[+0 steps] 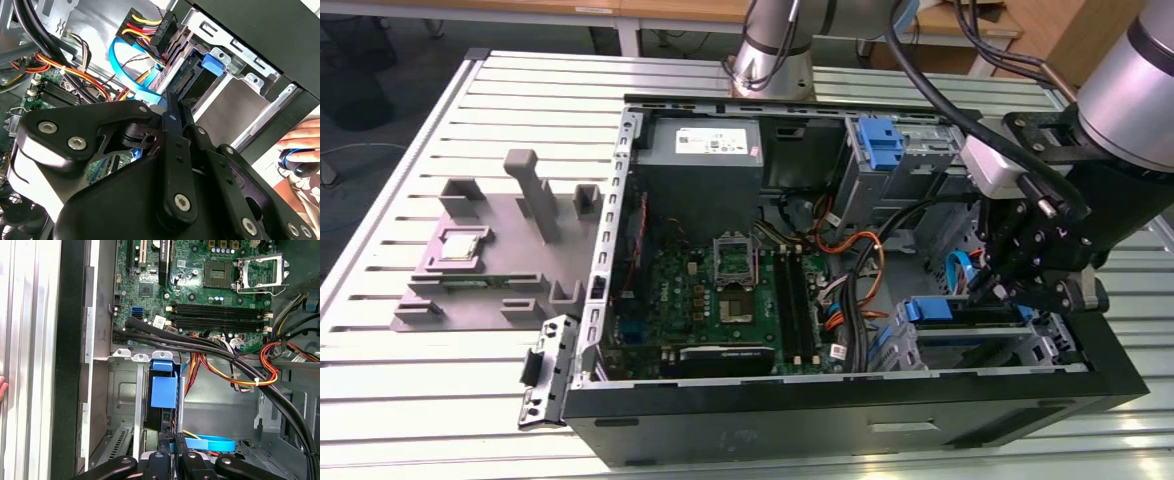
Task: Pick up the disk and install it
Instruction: 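Insert the first disk wire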
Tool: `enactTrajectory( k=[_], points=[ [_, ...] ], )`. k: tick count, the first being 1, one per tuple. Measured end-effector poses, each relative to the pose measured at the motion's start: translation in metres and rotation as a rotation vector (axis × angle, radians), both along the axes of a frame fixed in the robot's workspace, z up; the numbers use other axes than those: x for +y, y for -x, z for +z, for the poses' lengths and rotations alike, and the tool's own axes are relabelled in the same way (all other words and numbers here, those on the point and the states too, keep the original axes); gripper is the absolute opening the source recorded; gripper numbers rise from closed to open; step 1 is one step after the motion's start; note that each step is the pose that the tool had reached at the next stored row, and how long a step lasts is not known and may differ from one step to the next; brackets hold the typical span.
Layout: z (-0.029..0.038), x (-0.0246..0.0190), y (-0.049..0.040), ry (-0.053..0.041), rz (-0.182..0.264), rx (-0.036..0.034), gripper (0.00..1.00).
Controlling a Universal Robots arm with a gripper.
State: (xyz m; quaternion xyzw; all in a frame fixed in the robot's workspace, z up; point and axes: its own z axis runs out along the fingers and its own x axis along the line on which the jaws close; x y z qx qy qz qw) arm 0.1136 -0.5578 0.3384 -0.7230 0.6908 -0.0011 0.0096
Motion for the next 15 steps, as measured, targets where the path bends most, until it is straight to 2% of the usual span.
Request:
enactTrajectory(
  k=[15],
  points=[
    [-0.0034,0.0000,-0.0008,0.0001,0.000,0.0000,0.16]
  ],
)
